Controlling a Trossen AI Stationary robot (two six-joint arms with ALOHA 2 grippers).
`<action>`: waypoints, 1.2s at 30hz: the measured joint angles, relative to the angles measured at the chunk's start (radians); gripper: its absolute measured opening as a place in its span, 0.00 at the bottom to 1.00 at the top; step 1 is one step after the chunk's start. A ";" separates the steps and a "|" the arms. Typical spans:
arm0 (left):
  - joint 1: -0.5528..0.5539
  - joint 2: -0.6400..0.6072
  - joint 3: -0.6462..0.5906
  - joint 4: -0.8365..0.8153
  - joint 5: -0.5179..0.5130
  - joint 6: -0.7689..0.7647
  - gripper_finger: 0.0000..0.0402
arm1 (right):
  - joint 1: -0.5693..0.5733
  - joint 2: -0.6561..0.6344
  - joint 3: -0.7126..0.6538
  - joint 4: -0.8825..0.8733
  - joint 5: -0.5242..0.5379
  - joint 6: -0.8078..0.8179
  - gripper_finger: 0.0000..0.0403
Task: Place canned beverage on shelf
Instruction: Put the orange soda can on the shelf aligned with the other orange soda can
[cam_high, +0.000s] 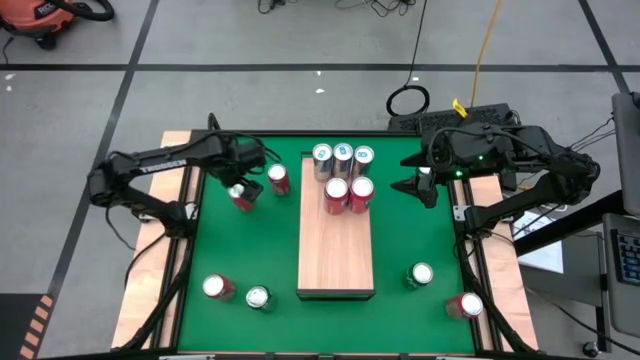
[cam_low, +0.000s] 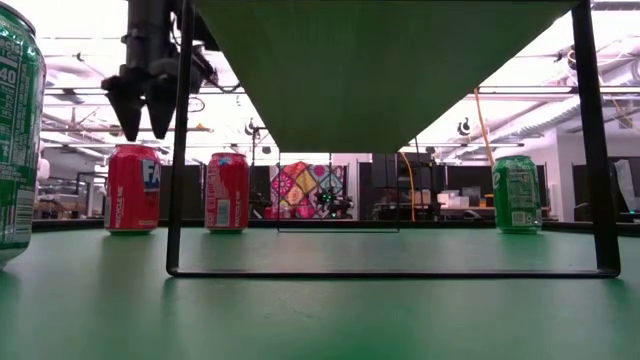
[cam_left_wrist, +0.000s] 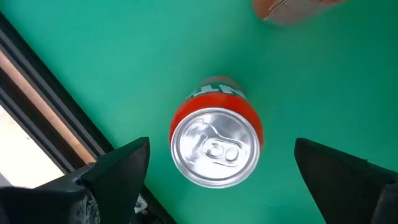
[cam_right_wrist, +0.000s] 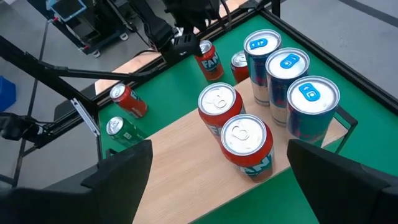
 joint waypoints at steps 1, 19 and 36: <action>0.000 0.012 -0.004 -0.001 0.001 0.013 0.96 | 0.000 0.000 0.000 0.000 0.000 0.000 0.91; -0.001 0.044 -0.156 0.149 0.070 0.029 0.82 | 0.000 0.000 0.000 0.002 0.008 0.010 0.91; -0.062 -0.036 0.093 -0.019 0.147 0.012 0.70 | 0.000 0.071 0.000 0.172 -0.043 0.014 0.91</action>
